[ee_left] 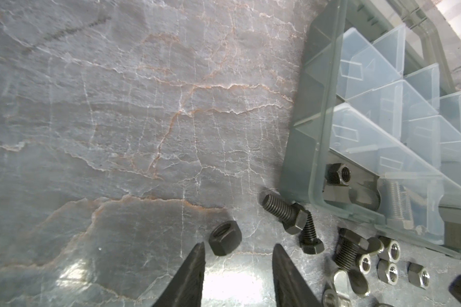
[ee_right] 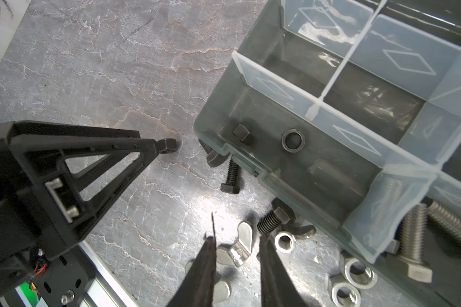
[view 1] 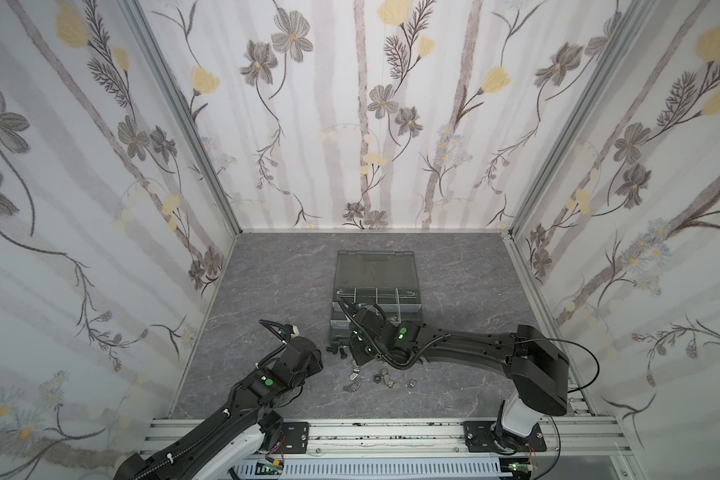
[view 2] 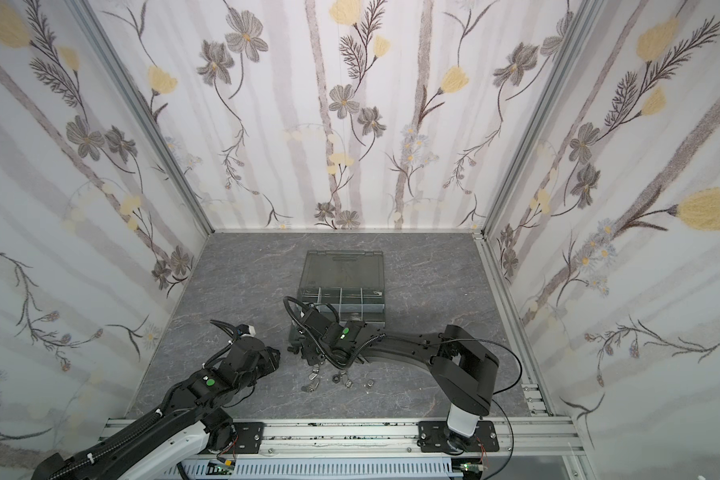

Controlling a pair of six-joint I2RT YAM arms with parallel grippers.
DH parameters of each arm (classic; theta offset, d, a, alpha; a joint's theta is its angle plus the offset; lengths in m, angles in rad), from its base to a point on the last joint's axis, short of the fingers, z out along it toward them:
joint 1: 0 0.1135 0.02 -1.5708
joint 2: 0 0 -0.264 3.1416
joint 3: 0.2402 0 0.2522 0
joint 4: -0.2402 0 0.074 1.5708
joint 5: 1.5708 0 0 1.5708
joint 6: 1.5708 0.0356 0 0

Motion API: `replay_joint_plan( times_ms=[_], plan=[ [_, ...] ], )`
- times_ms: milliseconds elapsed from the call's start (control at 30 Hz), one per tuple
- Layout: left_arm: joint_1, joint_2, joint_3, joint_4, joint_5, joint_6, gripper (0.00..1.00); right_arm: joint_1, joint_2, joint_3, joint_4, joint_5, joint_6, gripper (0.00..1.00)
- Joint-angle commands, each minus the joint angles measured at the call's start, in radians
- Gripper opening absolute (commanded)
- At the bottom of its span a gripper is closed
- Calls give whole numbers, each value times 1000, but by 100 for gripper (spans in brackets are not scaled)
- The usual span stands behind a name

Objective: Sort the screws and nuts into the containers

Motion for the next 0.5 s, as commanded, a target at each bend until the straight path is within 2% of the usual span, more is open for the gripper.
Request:
replay_joint_plan(
  times_ms=[0,467],
  plan=[
    [-5,34,15,6,-1,20,44,1,-22,-30,59,3,32,30],
    [-18,174,55,18,-23,63,45,1,-43,-84,92,-5,52,31]
  ],
)
